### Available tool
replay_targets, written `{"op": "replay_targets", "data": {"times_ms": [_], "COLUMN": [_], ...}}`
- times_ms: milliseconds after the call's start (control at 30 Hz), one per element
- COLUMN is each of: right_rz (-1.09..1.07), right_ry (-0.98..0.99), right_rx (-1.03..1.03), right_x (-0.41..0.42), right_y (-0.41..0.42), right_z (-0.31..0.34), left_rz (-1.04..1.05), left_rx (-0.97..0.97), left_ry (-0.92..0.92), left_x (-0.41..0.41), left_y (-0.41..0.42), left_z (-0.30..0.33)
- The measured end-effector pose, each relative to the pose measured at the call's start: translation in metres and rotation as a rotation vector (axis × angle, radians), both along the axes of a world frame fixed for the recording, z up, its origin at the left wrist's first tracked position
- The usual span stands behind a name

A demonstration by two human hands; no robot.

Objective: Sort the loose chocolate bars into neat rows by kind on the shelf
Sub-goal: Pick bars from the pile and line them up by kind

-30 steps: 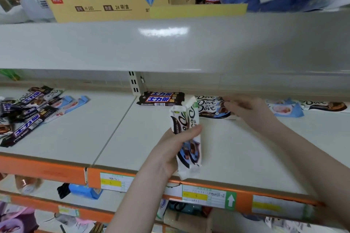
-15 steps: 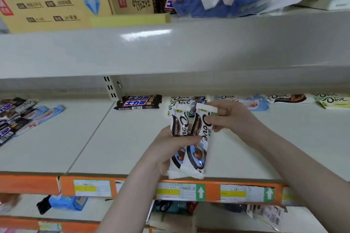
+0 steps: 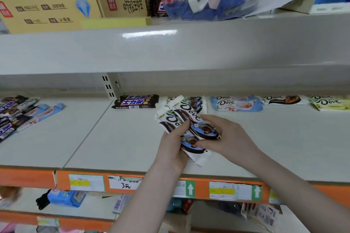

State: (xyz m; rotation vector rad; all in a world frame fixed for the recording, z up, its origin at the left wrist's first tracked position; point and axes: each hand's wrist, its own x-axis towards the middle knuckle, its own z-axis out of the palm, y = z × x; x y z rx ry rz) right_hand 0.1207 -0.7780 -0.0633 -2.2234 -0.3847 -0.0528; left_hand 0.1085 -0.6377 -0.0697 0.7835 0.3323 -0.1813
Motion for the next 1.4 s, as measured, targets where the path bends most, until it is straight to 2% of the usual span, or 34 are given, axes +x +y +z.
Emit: {"op": "replay_targets", "data": {"times_ms": [167,233,400,500,600,700,800,967,1033,1167,1400], "right_rz": [-0.023,-0.041,-0.084,-0.098,-0.087,-0.054,-0.023,0.024,0.029,0.099,0.140], "right_ry": [-0.090,-0.087,-0.123,-0.155,-0.181,-0.210,-0.207,-0.249,-0.337,-0.665,-0.718], "right_rx": [-0.085,-0.135,-0.204,-0.280,-0.356,-0.437,-0.539,-0.655,-0.652,-0.559,-0.433], "right_x": [0.003,0.005,0.009,0.011,0.013,0.015,0.017,0.025,0.027,0.041,0.071], "right_y": [-0.008,-0.012,-0.026,-0.035,-0.041,-0.044,-0.045,-0.046,-0.047,-0.049,-0.016], "right_z": [0.000,0.000,-0.001,-0.003,-0.007,-0.007,-0.006,-0.006,-0.005,-0.007,-0.012], "left_rz": [-0.063,-0.060,-0.008,0.055,0.056,-0.126,-0.366,-0.546,-0.590,-0.611,-0.565], "left_rx": [-0.121,-0.039,0.475,0.708,1.107,1.518,1.680,2.072,2.121,2.091,2.004], "left_ry": [0.011,0.024,-0.102,-0.173,-0.305,-0.401,-0.452,-0.647,-0.739,-0.822,-0.787], "left_x": [-0.006,-0.006,-0.008,-0.012,-0.011,-0.009,-0.006,0.002,0.003,0.002,-0.004], "left_y": [-0.001,0.002,0.026,0.047,0.068,0.083,0.091,0.098,0.098,0.099,0.107], "left_z": [0.005,0.005,0.006,0.008,0.003,0.002,0.005,0.007,0.008,0.006,-0.005]}}
